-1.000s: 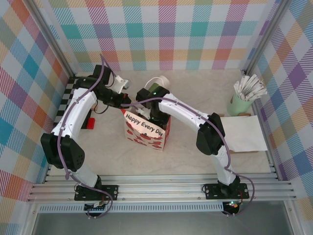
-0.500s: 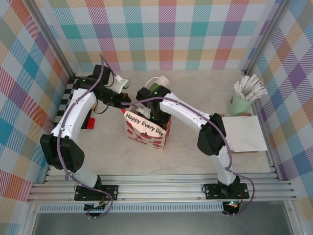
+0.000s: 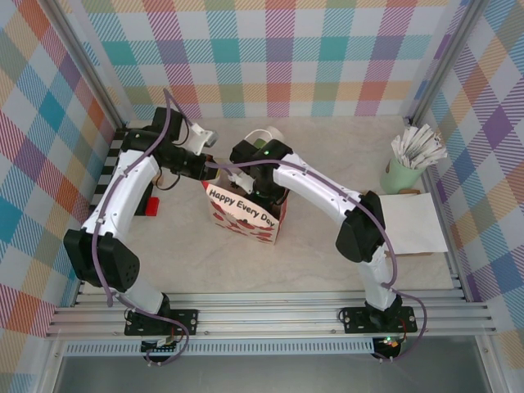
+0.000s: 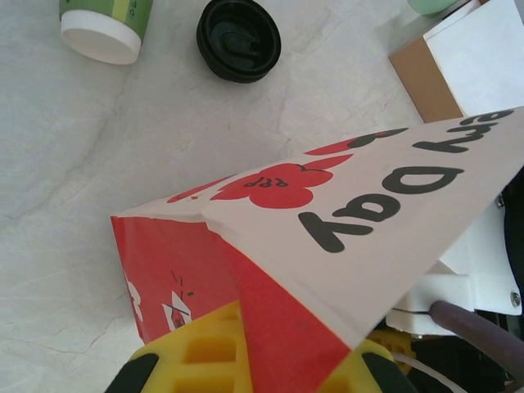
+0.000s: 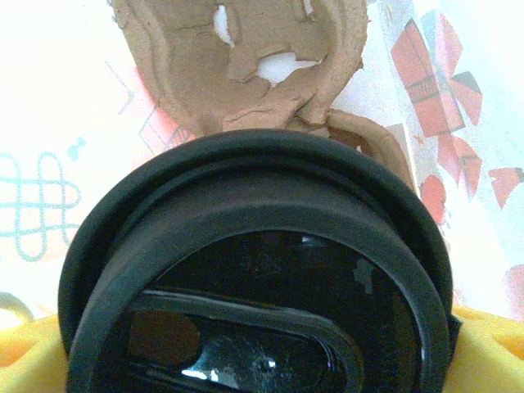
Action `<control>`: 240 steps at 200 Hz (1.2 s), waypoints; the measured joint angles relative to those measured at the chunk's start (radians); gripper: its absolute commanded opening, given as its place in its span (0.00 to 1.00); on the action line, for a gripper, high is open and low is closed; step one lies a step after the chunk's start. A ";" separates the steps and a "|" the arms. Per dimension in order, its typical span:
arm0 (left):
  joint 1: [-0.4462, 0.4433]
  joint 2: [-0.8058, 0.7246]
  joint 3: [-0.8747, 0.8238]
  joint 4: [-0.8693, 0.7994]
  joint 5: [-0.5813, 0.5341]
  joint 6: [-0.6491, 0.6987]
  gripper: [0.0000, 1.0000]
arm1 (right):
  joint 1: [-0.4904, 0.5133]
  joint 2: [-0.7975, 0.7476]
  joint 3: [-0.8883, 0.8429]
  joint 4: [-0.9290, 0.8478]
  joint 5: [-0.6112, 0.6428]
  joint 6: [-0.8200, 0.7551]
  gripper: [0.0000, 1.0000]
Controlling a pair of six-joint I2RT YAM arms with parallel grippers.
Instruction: Pack the takeout coffee
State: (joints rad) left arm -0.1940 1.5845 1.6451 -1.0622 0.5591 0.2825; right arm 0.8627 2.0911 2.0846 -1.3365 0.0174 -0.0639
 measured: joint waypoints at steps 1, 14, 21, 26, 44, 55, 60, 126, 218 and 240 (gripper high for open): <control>0.000 -0.002 0.000 0.000 0.000 0.000 0.00 | 0.000 0.000 0.000 0.001 0.000 0.000 0.90; 0.000 -0.012 0.000 0.000 -0.003 0.000 0.00 | 0.000 -0.007 -0.009 0.015 -0.002 0.000 0.90; 0.000 -0.016 0.000 0.000 -0.005 0.000 0.00 | 0.000 -0.008 -0.011 0.019 -0.003 0.000 0.90; 0.000 -0.018 0.000 0.000 -0.008 0.000 0.00 | 0.000 -0.008 -0.011 0.022 -0.004 0.000 0.90; -0.001 -0.019 0.000 0.000 -0.019 0.002 0.00 | 0.000 -0.010 -0.018 0.032 -0.007 0.000 0.91; -0.002 -0.019 0.000 -0.001 -0.023 0.002 0.00 | 0.000 -0.014 -0.026 0.039 -0.008 0.000 0.91; -0.002 -0.019 0.000 -0.001 -0.023 0.002 0.00 | 0.000 -0.017 -0.030 0.042 -0.008 0.001 0.91; -0.008 -0.019 0.000 -0.004 -0.038 0.002 0.00 | 0.000 -0.026 -0.055 0.065 -0.011 0.003 1.00; -0.013 -0.019 0.000 -0.005 -0.055 -0.009 0.00 | 0.000 -0.035 -0.058 0.064 -0.011 0.002 1.00; -0.013 -0.019 0.000 -0.005 -0.057 -0.014 0.00 | 0.000 -0.035 -0.058 0.064 -0.011 -0.001 1.00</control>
State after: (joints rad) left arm -0.2073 1.5658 1.6451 -1.0668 0.5022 0.2680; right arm 0.8627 2.0560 2.0266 -1.2720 0.0067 -0.0647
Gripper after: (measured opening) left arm 0.039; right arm 0.999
